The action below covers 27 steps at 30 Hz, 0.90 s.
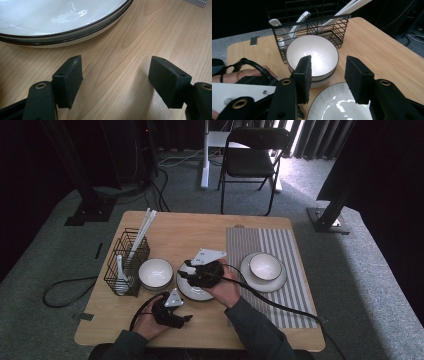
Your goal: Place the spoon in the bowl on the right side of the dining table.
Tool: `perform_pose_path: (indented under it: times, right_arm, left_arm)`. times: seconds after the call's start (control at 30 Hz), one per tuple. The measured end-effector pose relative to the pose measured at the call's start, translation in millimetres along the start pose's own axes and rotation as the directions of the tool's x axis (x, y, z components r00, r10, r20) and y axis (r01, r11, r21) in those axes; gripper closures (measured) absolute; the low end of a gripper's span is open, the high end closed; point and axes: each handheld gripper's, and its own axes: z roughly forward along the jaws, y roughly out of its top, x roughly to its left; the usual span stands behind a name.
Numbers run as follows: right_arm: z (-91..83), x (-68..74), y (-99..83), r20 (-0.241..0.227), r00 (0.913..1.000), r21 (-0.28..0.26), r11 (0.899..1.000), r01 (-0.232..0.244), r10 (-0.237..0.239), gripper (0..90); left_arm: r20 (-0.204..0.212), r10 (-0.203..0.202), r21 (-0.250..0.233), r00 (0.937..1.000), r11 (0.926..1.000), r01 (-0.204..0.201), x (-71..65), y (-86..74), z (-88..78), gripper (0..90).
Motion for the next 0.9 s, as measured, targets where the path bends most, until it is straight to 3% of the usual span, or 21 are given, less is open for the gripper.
perform_pose_path:
  times: [0.2,0.47,0.73,0.9]
  right_arm:
    - [2.3,1.5,1.9,-0.006,1.0000,0.007,1.000,-0.005,0.005,55.1]
    - [14.2,18.8,15.6,-0.011,0.9981,0.013,0.998,0.061,-0.060,60.6]
    - [21.8,25.8,21.7,-0.010,0.9941,0.020,0.994,0.108,-0.108,62.1]
    - [28.2,20.3,22.1,-0.013,0.9958,0.022,0.996,0.091,-0.091,62.2]
  left_arm:
    - [0.001,0.001,-0.001,1.0000,1.0000,-0.001,-0.1,0.1,0.3,28.0]
    - [0.004,0.001,0.002,1.0000,1.0000,-0.001,-0.5,0.1,0.0,28.0]
    - [0.009,0.008,0.001,0.9999,1.0000,-0.008,-0.1,-0.1,-0.1,28.0]
    - [0.014,0.011,-0.001,0.9999,0.9999,-0.010,0.0,-0.3,0.0,27.9]
